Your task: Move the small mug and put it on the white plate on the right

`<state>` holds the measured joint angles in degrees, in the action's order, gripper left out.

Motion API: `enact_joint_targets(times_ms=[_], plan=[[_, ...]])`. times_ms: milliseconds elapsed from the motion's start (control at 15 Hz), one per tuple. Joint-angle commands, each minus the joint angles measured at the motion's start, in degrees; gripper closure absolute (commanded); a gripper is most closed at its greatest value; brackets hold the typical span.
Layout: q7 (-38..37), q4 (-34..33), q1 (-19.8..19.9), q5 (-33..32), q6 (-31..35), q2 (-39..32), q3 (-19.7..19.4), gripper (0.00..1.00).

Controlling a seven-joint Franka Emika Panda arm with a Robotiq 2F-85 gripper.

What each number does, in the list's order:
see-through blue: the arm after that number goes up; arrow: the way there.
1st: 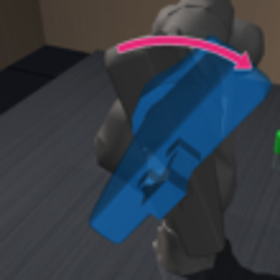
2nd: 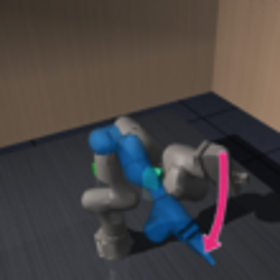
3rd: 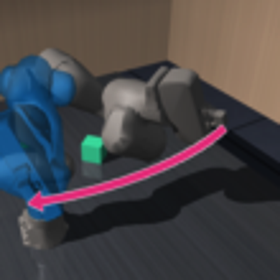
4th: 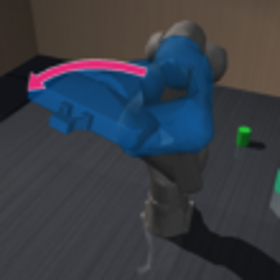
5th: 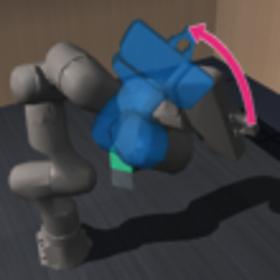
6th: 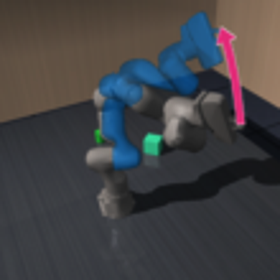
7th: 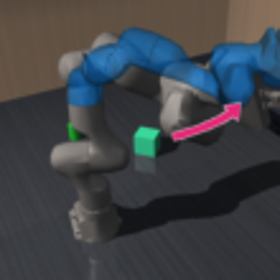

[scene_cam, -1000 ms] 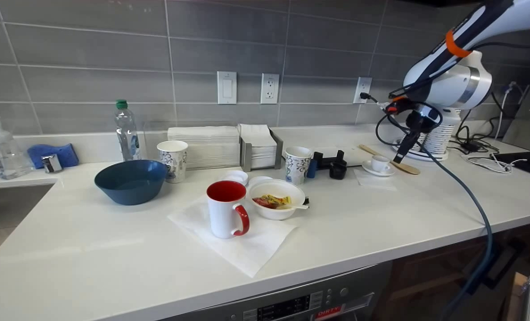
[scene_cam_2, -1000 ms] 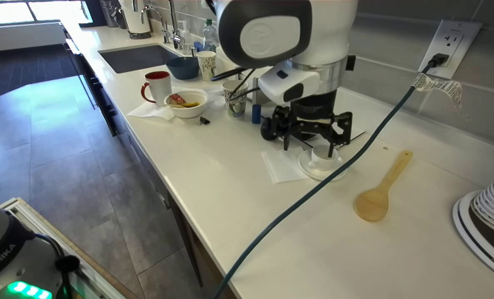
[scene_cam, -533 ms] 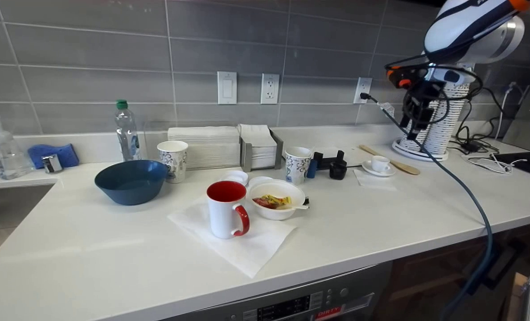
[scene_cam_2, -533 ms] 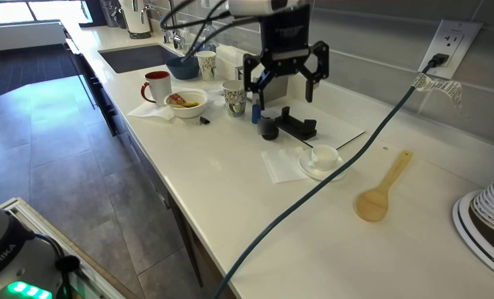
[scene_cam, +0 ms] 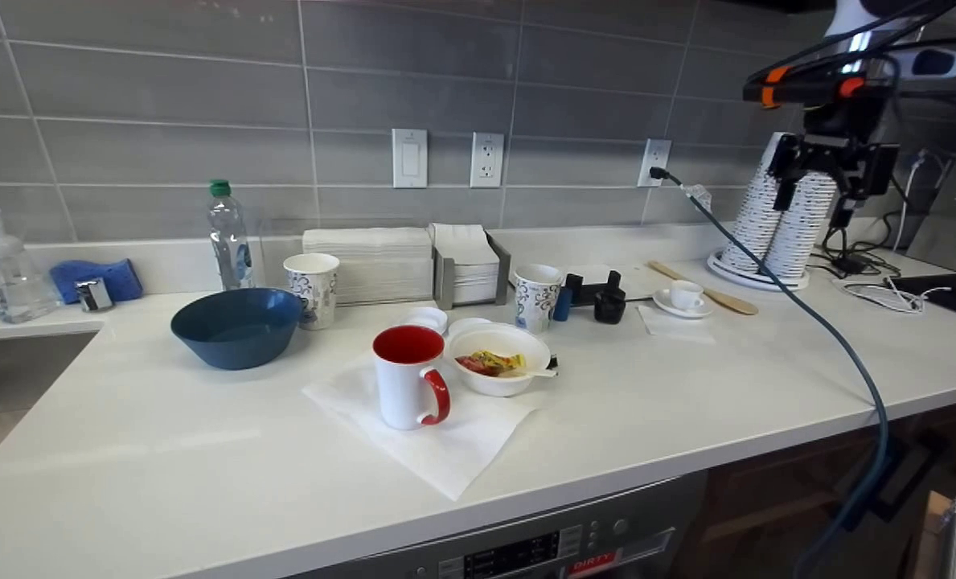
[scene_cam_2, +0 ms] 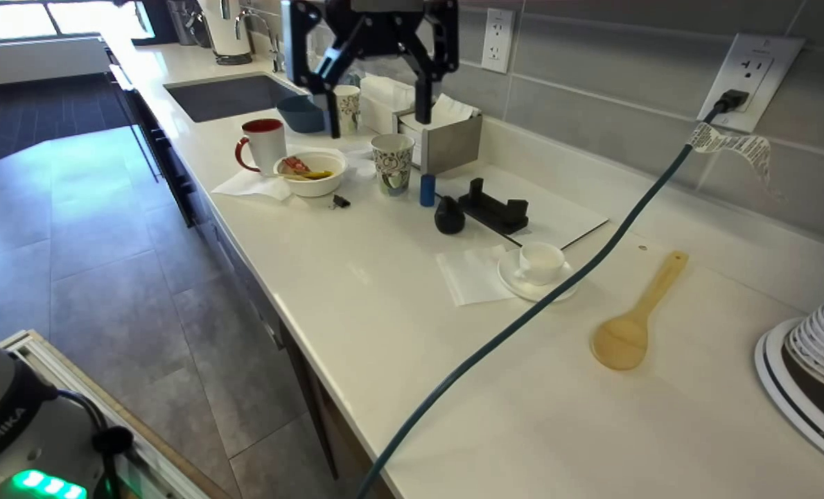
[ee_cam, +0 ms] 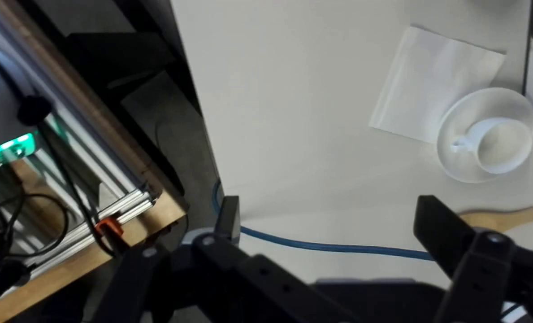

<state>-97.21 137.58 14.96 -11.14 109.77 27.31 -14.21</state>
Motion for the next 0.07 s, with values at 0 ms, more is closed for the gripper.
enact_joint_targets(times_ms=[0], plan=[[2.0, 0.4, 2.6, 1.1, -0.8, 1.2, 2.3, 0.00]])
